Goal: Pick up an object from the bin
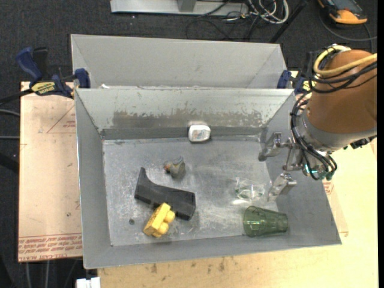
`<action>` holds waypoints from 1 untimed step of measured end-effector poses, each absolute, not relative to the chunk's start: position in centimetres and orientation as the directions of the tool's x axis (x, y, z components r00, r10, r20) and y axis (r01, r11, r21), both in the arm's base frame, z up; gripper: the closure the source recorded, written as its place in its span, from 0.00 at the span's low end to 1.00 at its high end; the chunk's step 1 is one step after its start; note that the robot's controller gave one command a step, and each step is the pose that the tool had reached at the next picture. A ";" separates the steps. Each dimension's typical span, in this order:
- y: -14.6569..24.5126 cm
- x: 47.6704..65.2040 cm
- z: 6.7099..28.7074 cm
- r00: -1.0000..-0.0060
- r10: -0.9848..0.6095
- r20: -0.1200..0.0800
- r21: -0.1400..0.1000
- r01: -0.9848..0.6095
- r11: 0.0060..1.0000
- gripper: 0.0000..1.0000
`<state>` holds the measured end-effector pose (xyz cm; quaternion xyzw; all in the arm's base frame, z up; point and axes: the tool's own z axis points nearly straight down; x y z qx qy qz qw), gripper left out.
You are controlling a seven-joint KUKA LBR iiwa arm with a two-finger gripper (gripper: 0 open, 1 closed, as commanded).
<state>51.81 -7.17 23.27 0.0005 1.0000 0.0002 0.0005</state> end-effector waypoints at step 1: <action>-7.2 51.8 23.3 -1.000 0.000 -0.001 0.000 0.000 1.000 0.00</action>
Offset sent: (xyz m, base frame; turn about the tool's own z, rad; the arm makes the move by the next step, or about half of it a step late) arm -0.0114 0.0036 -0.1029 0.1133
